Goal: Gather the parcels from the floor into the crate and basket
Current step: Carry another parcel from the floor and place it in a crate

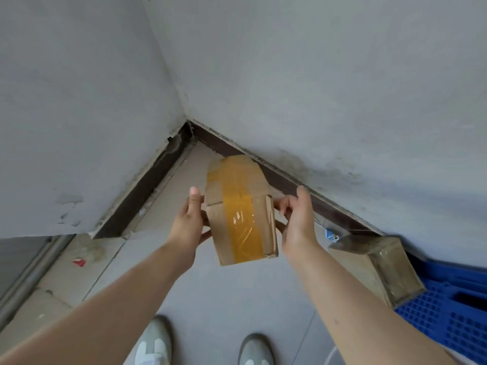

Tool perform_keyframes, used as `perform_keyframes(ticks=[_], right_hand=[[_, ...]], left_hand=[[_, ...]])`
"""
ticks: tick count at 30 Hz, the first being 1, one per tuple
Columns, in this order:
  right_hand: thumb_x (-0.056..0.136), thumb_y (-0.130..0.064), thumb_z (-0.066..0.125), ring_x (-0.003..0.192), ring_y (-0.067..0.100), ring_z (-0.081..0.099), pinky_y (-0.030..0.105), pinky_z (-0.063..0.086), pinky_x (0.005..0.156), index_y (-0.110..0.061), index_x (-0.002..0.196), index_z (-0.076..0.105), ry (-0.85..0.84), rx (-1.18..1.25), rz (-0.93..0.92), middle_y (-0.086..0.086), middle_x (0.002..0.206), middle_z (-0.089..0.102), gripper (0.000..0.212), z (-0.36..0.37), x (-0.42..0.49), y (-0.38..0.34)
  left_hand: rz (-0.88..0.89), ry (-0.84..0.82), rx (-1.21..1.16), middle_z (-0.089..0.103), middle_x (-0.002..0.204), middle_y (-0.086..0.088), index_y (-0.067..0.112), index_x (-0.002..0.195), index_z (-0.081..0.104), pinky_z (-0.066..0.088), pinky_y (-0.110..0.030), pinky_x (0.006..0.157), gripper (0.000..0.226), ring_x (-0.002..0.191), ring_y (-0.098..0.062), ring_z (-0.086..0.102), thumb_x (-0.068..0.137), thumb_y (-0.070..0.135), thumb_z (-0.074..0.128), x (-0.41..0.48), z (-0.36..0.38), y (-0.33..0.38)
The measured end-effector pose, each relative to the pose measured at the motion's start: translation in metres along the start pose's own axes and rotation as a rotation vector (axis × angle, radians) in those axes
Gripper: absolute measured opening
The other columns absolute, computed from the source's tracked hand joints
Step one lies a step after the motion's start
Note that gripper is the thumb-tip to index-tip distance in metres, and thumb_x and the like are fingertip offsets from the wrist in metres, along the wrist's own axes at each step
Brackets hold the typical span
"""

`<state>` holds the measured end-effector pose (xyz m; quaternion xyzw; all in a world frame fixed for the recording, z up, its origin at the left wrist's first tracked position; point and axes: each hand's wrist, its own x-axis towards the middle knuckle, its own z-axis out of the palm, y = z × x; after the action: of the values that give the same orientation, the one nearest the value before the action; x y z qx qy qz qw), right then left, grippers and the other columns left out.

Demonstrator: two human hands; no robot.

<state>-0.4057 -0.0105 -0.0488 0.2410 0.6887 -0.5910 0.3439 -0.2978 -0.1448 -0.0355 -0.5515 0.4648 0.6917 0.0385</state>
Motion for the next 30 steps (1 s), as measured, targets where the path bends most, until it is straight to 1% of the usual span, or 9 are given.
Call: perform_keyframes(ticks=[5, 7, 9, 11, 16, 19, 21, 25, 30], right_hand=[[0.094, -0.053, 0.054, 0.1, 0.026, 0.063, 0.046, 0.053, 0.089, -0.021, 0.083, 0.053, -0.057, -0.029, -0.032, 0.01, 0.103, 0.066, 0.034, -0.029, -0.011, 0.009], [0.089, -0.048, 0.064, 0.106, 0.027, 0.063, 0.05, 0.052, 0.095, -0.025, 0.096, 0.059, -0.082, 0.004, -0.017, 0.008, 0.112, 0.066, 0.025, -0.046, -0.014, 0.017], [0.087, -0.044, 0.068, 0.105, 0.024, 0.064, 0.045, 0.055, 0.089, -0.026, 0.102, 0.063, -0.094, 0.078, -0.003, 0.003, 0.112, 0.069, 0.023, -0.064, -0.014, 0.026], [0.091, -0.039, 0.066, 0.105, 0.021, 0.065, 0.038, 0.054, 0.082, -0.029, 0.106, 0.065, -0.083, 0.111, -0.02, 0.0, 0.113, 0.07, 0.018, -0.079, -0.015, 0.033], [0.1, -0.037, 0.053, 0.114, 0.014, 0.062, 0.044, 0.05, 0.1, -0.036, 0.118, 0.066, -0.033, -0.051, -0.098, -0.009, 0.119, 0.069, 0.022, -0.104, -0.01, 0.039], [0.087, -0.07, 0.049, 0.112, 0.013, 0.066, 0.042, 0.05, 0.099, -0.031, 0.123, 0.064, -0.159, -0.027, -0.013, -0.008, 0.118, 0.071, 0.055, -0.11, -0.014, 0.032], [0.081, -0.074, 0.041, 0.108, 0.014, 0.069, 0.037, 0.052, 0.093, -0.03, 0.123, 0.066, -0.266, 0.013, 0.034, -0.005, 0.115, 0.073, 0.065, -0.116, -0.021, 0.027], [0.085, -0.065, 0.042, 0.108, 0.015, 0.069, 0.038, 0.053, 0.091, -0.037, 0.12, 0.064, -0.348, 0.103, 0.083, -0.006, 0.114, 0.073, 0.05, -0.128, -0.031, 0.033], [0.09, -0.059, 0.051, 0.114, 0.022, 0.066, 0.047, 0.049, 0.1, -0.034, 0.129, 0.061, -0.33, 0.204, 0.123, -0.001, 0.119, 0.072, 0.047, -0.14, -0.032, 0.05]], left_hand=[[0.171, -0.071, 0.166, 0.055, 0.117, -0.003, 0.023, 0.102, 0.058, 0.05, -0.032, 0.084, 0.012, 0.098, -0.019, 0.057, 0.1, 0.032, 0.05, -0.014, 0.01, -0.027], [0.142, -0.097, 0.363, 0.04, 0.136, 0.004, 0.038, 0.131, 0.048, 0.042, -0.037, 0.103, 0.059, 0.116, -0.016, 0.05, 0.079, 0.063, 0.061, -0.021, 0.016, -0.028], [0.02, -0.079, 0.421, 0.025, 0.152, 0.004, 0.039, 0.152, 0.012, 0.031, -0.041, 0.113, 0.123, 0.136, -0.018, 0.036, 0.05, 0.083, 0.064, -0.026, 0.022, -0.025], [-0.003, -0.129, 0.353, 0.027, 0.156, 0.004, 0.037, 0.153, -0.003, 0.031, -0.036, 0.112, 0.143, 0.138, -0.019, 0.036, 0.041, 0.081, 0.074, -0.029, 0.03, -0.024], [0.144, -0.147, 0.35, 0.041, 0.144, 0.011, 0.037, 0.152, 0.014, 0.048, -0.027, 0.092, 0.103, 0.118, -0.01, 0.052, 0.072, 0.045, 0.078, -0.037, 0.049, -0.036], [0.239, -0.133, 0.329, 0.058, 0.123, 0.018, 0.033, 0.139, 0.043, 0.052, -0.018, 0.075, 0.052, 0.102, -0.004, 0.062, 0.091, 0.036, 0.063, -0.035, 0.056, -0.042], [0.3, -0.064, 0.306, 0.065, 0.108, 0.018, 0.035, 0.117, 0.057, 0.05, -0.023, 0.082, 0.021, 0.098, -0.002, 0.061, 0.103, 0.034, 0.042, -0.035, 0.061, -0.042], [0.36, -0.018, 0.331, 0.06, 0.116, 0.006, 0.031, 0.109, 0.057, 0.05, -0.035, 0.093, 0.016, 0.109, -0.013, 0.057, 0.102, 0.034, 0.042, -0.036, 0.069, -0.042], [0.06, -0.106, 0.375, 0.042, 0.144, 0.001, 0.039, 0.15, 0.013, 0.036, -0.048, 0.111, 0.109, 0.128, -0.021, 0.047, 0.058, 0.088, 0.048, -0.037, 0.072, -0.046]])
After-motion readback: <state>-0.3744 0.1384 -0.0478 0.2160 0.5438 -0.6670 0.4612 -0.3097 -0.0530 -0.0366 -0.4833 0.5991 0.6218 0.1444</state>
